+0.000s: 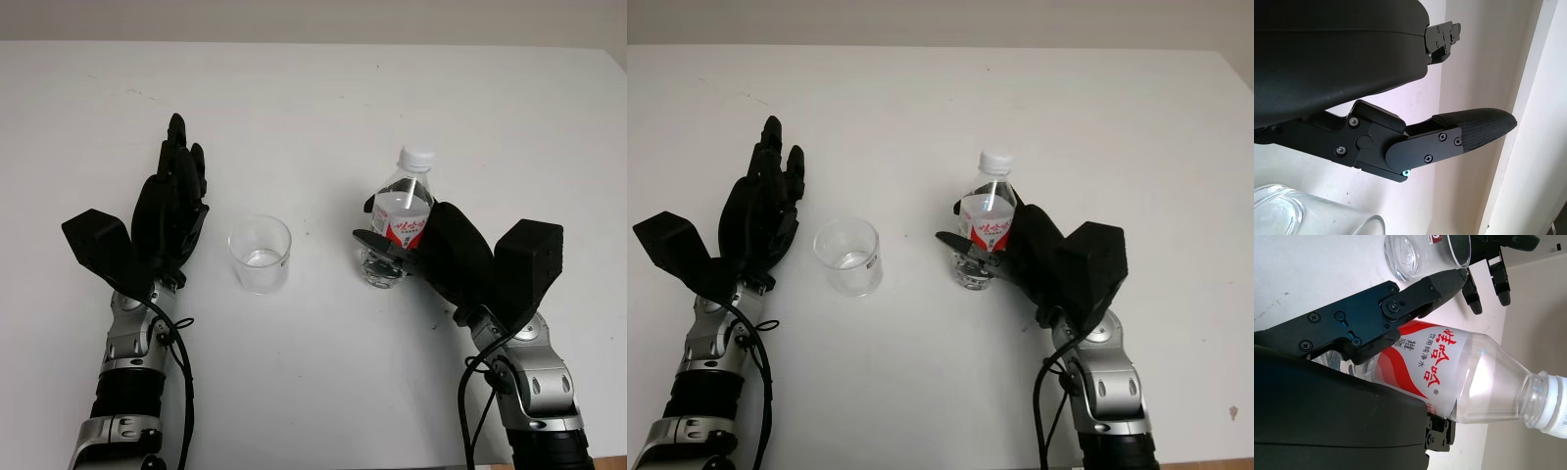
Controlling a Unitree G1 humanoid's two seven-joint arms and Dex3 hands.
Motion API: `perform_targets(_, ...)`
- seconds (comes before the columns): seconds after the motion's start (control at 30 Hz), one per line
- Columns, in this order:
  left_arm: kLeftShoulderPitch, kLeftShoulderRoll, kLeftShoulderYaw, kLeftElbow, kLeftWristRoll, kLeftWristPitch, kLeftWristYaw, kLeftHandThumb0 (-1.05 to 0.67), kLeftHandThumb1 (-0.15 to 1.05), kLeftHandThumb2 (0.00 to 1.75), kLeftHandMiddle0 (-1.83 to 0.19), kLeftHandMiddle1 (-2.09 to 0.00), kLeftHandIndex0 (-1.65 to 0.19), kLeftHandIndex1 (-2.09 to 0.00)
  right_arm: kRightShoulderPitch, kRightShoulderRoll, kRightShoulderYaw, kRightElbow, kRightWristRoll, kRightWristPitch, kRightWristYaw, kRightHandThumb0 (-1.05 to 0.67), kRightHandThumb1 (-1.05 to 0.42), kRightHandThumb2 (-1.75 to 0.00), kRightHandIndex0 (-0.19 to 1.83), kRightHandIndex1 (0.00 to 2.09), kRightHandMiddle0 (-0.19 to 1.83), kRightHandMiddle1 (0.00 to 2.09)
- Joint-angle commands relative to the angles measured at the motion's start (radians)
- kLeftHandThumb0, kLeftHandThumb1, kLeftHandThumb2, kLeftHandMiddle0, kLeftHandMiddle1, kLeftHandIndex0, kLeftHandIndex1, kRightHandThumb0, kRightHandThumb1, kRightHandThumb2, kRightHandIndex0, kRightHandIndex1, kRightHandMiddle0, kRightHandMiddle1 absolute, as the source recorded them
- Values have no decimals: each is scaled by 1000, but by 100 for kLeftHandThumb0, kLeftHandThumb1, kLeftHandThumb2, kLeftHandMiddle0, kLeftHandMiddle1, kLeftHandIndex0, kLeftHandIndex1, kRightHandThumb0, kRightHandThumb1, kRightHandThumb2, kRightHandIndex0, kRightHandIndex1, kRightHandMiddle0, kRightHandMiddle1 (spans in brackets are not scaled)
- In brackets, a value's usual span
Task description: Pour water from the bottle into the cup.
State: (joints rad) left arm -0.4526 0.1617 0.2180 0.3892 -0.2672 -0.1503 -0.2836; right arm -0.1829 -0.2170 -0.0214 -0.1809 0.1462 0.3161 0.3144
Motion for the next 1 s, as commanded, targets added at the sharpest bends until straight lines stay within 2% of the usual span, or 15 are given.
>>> perform_targets(0.0,-1,11,-1,-2,1,-3,-6,-83,105,69,19,-5,19,-1,22,-13,-7,-26,2,-22,6,-66,-90,-6,-19,177,-19,178)
perform_targets(0.13,-3,9,0,-1,-1,-1,-8,-83,105,68,19,-5,19,-1,29,-29,-3,-34,-4,-19,15,-67,-88,-5,-19,137,-19,146)
perform_targets(0.2,-4,8,0,-2,-3,2,-7,-83,105,69,19,-5,19,-2,32,-37,1,-36,-11,-28,20,-68,-85,-5,-19,108,-19,122)
perform_targets(0.37,-7,7,-2,5,0,-5,-7,-83,105,68,18,-5,19,-2,39,-55,11,-24,-36,-90,38,-70,-84,-5,-19,80,-19,97)
perform_targets(0.57,-5,5,-8,0,13,-5,3,-83,105,71,19,-3,19,0,42,-70,21,-12,-71,-156,48,-77,-83,-5,-10,19,-15,47)
perform_targets(0.67,-5,1,-6,1,8,-7,6,-83,105,70,19,-3,19,-1,40,-74,24,-4,-76,-176,57,-81,-83,-5,-18,4,-19,19)
perform_targets(0.73,-5,1,-6,4,7,-10,5,-83,105,70,19,-4,19,-1,39,-74,23,-2,-73,-180,63,-84,-83,-5,-19,1,-19,4)
perform_targets(0.97,-3,2,-10,6,15,-16,6,-83,105,71,19,-3,19,0,33,-68,21,19,-70,-217,67,-94,-85,-6,-19,0,-19,0)
